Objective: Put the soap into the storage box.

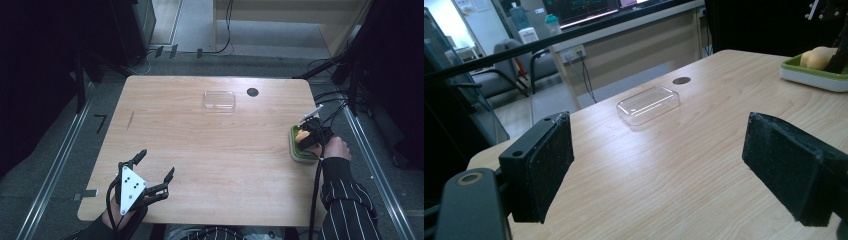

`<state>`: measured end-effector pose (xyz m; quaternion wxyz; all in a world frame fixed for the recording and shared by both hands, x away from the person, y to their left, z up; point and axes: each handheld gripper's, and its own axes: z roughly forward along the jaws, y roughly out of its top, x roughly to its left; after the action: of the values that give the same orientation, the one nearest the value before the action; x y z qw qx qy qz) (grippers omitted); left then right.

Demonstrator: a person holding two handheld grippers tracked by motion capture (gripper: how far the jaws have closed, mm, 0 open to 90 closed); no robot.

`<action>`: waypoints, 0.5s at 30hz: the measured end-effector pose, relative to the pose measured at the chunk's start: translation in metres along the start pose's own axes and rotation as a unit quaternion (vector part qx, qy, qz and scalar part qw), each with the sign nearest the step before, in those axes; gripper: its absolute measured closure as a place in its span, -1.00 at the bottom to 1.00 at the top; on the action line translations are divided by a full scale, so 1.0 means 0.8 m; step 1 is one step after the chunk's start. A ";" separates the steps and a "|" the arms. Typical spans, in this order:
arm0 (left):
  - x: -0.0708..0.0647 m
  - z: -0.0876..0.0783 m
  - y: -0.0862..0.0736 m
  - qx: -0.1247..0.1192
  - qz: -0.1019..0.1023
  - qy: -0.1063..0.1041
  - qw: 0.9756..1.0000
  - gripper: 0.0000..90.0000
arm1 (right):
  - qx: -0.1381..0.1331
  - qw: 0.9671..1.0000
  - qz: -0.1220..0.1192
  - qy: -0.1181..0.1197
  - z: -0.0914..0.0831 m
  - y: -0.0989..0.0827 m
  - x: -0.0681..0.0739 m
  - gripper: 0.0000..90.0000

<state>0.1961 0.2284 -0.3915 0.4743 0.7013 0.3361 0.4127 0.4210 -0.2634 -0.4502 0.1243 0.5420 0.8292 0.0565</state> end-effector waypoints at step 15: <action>0.000 0.001 0.000 0.000 0.000 0.000 1.000 -0.70 | -0.002 1.000 -0.012 -0.003 0.002 0.000 0.001 -0.12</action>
<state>0.1970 0.2279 -0.3916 0.4740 0.7015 0.3362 0.4125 0.4212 -0.2629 -0.4520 0.1283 0.5319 0.8352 0.0551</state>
